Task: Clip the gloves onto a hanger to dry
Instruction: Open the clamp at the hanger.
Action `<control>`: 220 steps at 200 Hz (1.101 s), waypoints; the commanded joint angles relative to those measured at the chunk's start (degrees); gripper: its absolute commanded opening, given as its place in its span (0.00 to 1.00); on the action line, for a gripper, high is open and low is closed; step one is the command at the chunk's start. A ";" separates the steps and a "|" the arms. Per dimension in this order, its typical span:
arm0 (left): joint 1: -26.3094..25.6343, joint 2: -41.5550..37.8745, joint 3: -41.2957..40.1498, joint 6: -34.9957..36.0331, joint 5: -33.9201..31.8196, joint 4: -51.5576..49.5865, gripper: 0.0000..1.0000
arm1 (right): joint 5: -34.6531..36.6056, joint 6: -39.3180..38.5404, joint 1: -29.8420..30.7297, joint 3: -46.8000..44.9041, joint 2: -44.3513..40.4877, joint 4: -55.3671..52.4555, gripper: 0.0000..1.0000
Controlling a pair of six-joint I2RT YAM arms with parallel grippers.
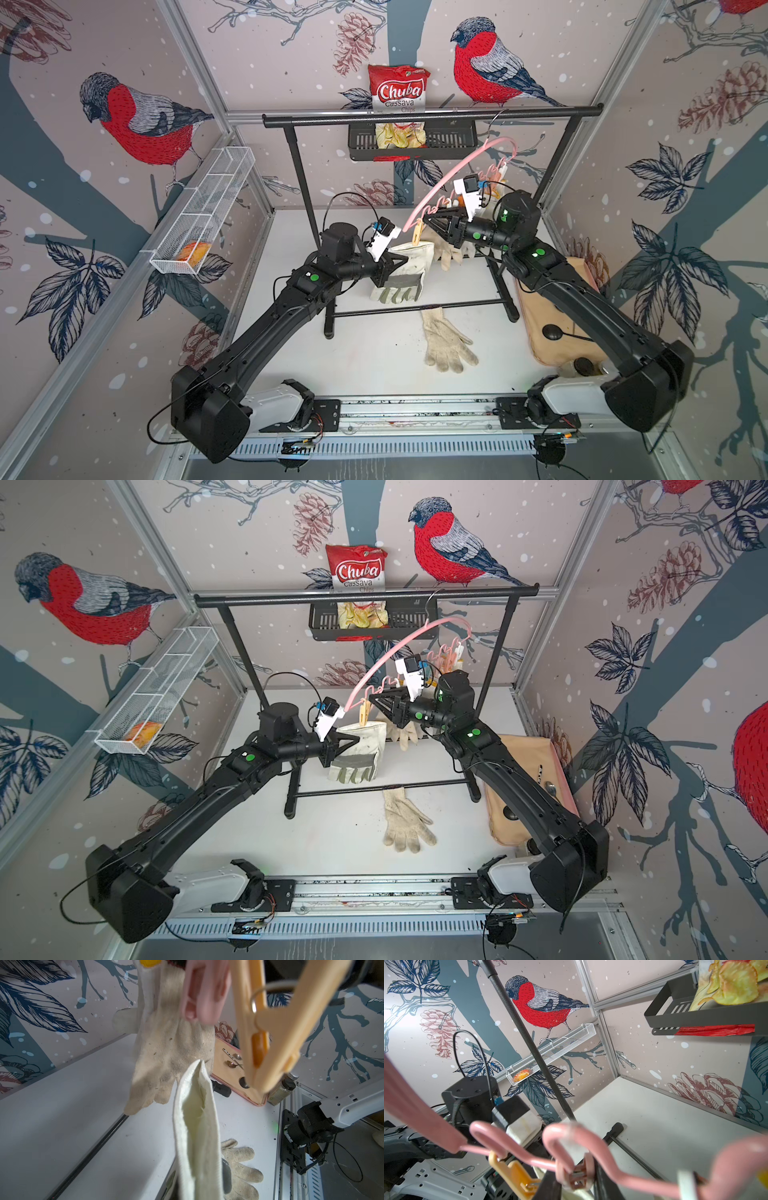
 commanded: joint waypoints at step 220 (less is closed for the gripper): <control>2.19 10.91 14.48 7.50 12.00 -2.42 0.00 | -6.99 -3.65 -1.95 1.81 0.05 -2.72 0.17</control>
